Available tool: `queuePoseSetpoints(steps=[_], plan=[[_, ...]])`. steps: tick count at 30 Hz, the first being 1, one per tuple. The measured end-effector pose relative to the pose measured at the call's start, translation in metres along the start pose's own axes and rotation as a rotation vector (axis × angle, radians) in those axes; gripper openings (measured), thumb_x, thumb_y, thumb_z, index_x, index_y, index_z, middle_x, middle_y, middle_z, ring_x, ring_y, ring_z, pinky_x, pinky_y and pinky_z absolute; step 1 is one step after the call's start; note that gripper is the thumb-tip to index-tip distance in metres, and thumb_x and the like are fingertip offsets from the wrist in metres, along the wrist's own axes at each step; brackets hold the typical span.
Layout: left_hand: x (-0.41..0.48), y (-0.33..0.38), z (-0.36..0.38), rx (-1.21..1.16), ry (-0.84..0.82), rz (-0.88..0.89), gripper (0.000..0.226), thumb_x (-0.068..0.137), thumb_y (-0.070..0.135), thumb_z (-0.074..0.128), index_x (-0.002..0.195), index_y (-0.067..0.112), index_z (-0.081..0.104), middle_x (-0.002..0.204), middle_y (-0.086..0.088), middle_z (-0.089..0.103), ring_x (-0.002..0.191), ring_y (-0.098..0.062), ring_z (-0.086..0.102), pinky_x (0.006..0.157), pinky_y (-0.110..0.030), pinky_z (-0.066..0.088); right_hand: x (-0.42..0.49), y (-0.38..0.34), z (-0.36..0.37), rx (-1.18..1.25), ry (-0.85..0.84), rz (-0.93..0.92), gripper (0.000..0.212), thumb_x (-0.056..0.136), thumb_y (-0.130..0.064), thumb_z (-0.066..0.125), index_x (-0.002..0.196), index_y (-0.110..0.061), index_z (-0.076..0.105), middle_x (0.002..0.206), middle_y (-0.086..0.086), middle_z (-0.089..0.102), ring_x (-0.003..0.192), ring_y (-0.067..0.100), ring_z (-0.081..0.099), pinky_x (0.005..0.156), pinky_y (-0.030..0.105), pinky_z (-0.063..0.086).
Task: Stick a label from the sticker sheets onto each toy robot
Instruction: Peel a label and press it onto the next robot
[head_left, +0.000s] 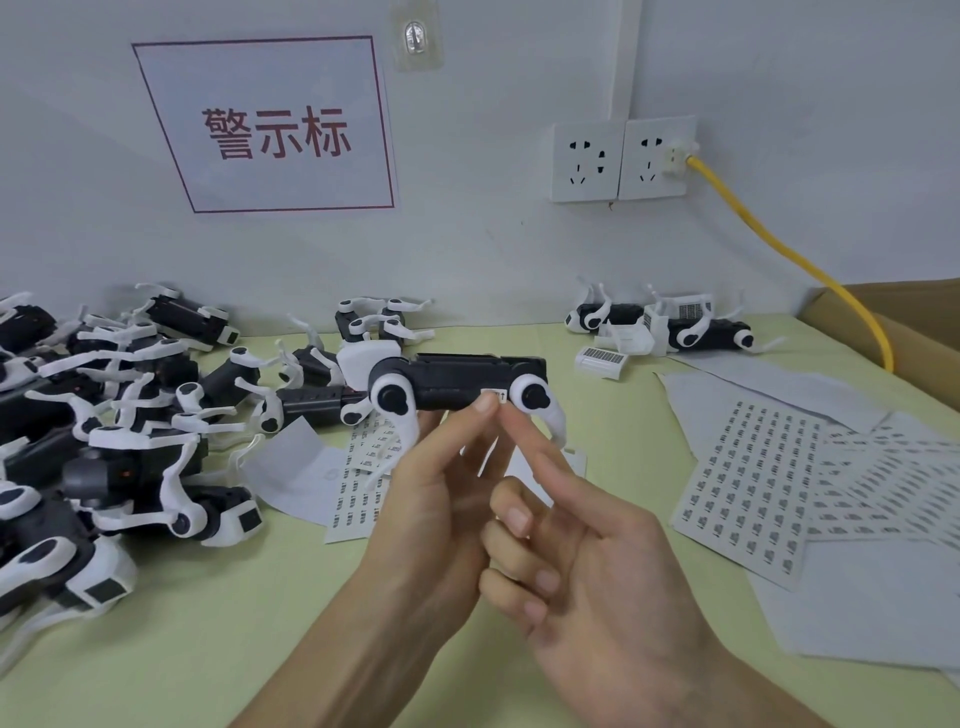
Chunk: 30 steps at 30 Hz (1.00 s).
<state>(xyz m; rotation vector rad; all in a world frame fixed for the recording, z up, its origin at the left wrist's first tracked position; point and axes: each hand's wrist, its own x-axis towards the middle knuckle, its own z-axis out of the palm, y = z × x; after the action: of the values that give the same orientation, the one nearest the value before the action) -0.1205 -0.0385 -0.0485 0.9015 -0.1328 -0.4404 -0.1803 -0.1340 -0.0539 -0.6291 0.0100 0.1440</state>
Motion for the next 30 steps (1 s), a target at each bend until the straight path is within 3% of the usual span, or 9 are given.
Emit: queuePoseSetpoints(steps=[10,12,16,18,21,23,27,29,30], plan=[[0.003,-0.003,0.000,0.007,0.010,-0.007,0.043,0.077,0.034,0.077,0.102,0.020,0.046,0.094,-0.002,0.056,0.039,-0.014,0.046,0.042,-0.025,0.046,0.001,0.001,-0.001,-0.006,0.044,-0.011,0.034,0.095,-0.025,0.051,0.116,-0.027,0.078,0.066,0.000,0.042,0.047,0.012,0.024,0.046,0.026,0.020],[0.003,-0.004,-0.001,0.003,0.022,0.016,0.038,0.081,0.033,0.075,0.102,0.017,0.047,0.101,-0.003,0.055,0.047,-0.010,0.054,0.053,-0.027,0.049,0.001,0.001,-0.001,0.003,0.055,-0.012,0.033,0.094,-0.025,0.052,0.116,-0.027,0.078,0.066,0.000,0.041,0.048,0.012,0.023,0.046,0.026,0.020],[0.008,-0.002,-0.004,-0.015,0.044,0.118,0.029,0.082,0.028,0.074,0.097,0.016,0.051,0.105,-0.006,0.051,0.095,-0.018,0.058,0.098,-0.033,0.041,0.002,-0.001,-0.003,-0.013,0.048,-0.014,0.034,0.093,-0.024,0.054,0.118,-0.025,0.077,0.065,0.000,0.040,0.048,0.011,0.023,0.044,0.024,0.024],[0.009,-0.001,-0.003,-0.016,0.032,0.113,0.037,0.083,0.030,0.073,0.106,0.016,0.048,0.106,-0.004,0.048,0.098,-0.022,0.052,0.099,-0.036,0.038,0.002,-0.001,-0.004,-0.079,0.044,-0.044,0.034,0.088,-0.021,0.056,0.113,-0.016,0.079,0.063,0.002,0.039,0.047,0.012,0.023,0.043,0.024,0.026],[0.010,-0.002,-0.004,-0.018,0.014,0.142,0.025,0.085,0.029,0.071,0.093,0.015,0.052,0.089,0.003,0.055,0.083,-0.014,0.059,0.085,-0.028,0.043,-0.001,0.002,-0.007,-0.292,0.081,-0.189,0.031,0.068,-0.019,0.062,0.088,-0.004,0.080,0.056,0.002,0.035,0.045,0.012,0.023,0.042,0.023,0.026],[0.011,-0.004,-0.004,-0.034,0.002,0.169,0.018,0.087,0.026,0.068,0.082,0.021,0.052,0.078,0.008,0.056,0.078,-0.009,0.060,0.082,-0.024,0.047,-0.002,0.000,-0.008,-0.433,0.122,-0.366,0.026,0.072,-0.018,0.056,0.074,-0.005,0.078,0.051,0.002,0.032,0.043,0.011,0.025,0.041,0.022,0.027],[0.014,-0.008,-0.004,-0.013,-0.011,0.171,0.021,0.090,0.022,0.064,0.071,0.021,0.055,0.072,0.005,0.054,0.072,-0.010,0.056,0.067,-0.018,0.054,0.001,-0.016,-0.012,-0.584,0.198,-0.682,0.028,0.080,-0.015,0.050,0.070,-0.007,0.075,0.048,0.002,0.029,0.044,0.012,0.025,0.043,0.022,0.024],[0.014,-0.009,-0.005,-0.027,-0.032,0.167,0.011,0.089,0.023,0.066,0.085,0.015,0.060,0.085,0.000,0.059,0.087,-0.015,0.059,0.078,-0.022,0.055,0.004,-0.025,-0.015,-0.631,0.247,-0.767,0.028,0.080,-0.014,0.050,0.069,-0.010,0.075,0.048,0.002,0.030,0.044,0.013,0.025,0.044,0.025,0.022],[0.014,-0.010,-0.004,-0.016,-0.035,0.172,0.021,0.089,0.025,0.068,0.099,0.010,0.059,0.097,-0.005,0.059,0.098,-0.018,0.058,0.089,-0.026,0.054,0.006,-0.028,-0.017,-0.646,0.273,-0.788,0.028,0.080,-0.014,0.050,0.069,-0.011,0.075,0.048,0.003,0.030,0.045,0.013,0.025,0.045,0.026,0.021]])
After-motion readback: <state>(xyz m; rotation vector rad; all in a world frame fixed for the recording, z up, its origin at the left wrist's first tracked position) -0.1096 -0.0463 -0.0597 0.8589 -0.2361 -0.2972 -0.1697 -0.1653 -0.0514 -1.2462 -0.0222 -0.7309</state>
